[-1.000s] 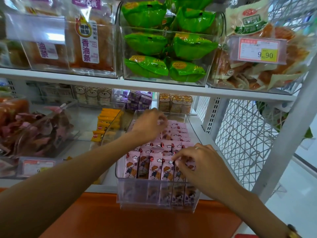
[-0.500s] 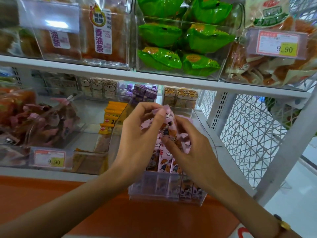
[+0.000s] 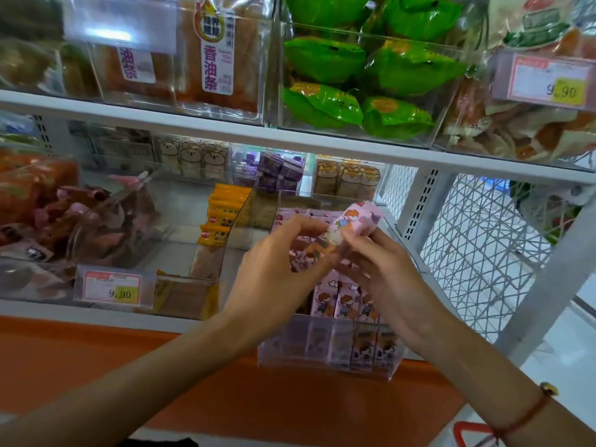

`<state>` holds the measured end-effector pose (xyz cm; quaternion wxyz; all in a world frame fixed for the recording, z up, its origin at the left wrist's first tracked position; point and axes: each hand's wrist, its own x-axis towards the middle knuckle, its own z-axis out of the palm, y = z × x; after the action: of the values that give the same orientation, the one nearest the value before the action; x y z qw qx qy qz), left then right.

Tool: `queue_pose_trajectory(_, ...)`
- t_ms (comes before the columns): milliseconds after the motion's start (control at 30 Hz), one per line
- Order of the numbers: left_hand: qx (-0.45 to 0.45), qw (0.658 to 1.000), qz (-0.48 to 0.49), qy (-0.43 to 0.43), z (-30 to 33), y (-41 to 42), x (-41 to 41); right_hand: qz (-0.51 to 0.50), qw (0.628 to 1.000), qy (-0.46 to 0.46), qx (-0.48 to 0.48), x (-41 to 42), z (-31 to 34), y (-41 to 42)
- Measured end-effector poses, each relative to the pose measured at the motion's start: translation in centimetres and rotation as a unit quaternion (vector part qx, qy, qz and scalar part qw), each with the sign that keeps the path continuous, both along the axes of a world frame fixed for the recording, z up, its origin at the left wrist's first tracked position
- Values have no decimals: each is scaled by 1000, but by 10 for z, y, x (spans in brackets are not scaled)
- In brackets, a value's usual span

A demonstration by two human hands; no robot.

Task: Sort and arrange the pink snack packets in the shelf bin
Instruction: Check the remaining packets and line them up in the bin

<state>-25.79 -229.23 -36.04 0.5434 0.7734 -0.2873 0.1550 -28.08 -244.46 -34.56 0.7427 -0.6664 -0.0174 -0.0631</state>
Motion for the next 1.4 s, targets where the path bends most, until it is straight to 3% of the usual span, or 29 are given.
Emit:
queue_pose_trajectory(233, 13, 992, -86, 95, 2, 1, 8, -35, 999, 7, -27, -1, 0, -10)
queue_pose_trajectory(400, -9, 933, -135, 333, 13, 3, 8, -75, 996, 46, -28, -4, 3, -12)
queue_pose_trajectory(567, -8, 910, -160, 382, 10, 2, 15, -64, 995, 67, -26, -4, 4, -13)
queue_pose_trajectory(700, 5, 939, -140, 315, 9, 2, 18, -55, 997, 47, -31, -4, 7, -18)
queue_pose_trajectory(800, 29, 987, -85, 131, 6, 2, 16, -47, 997, -10, -62, -5, 10, -21)
queue_pose_trajectory(900, 67, 998, -23, 1, 4, 3, 18, -54, 984, -92, -141, -8, 7, -19)
queue_pose_trajectory(1100, 65, 997, -10, -30, 2, 5, 19, -61, 979, -116, -156, -11, 6, -18)
queue_pose_trajectory(1200, 72, 995, 28, -57, 4, 6, 17, -70, 981, -74, -163, -9, 5, -17)
queue_pose_trajectory(1333, 110, 985, 61, -118, 6, 5, 11, -57, 997, 1, -57, -5, 5, -22)
queue_pose_trajectory(1400, 80, 991, 54, -88, 8, 3, 10, -27, 999, 17, 24, -5, 7, -26)
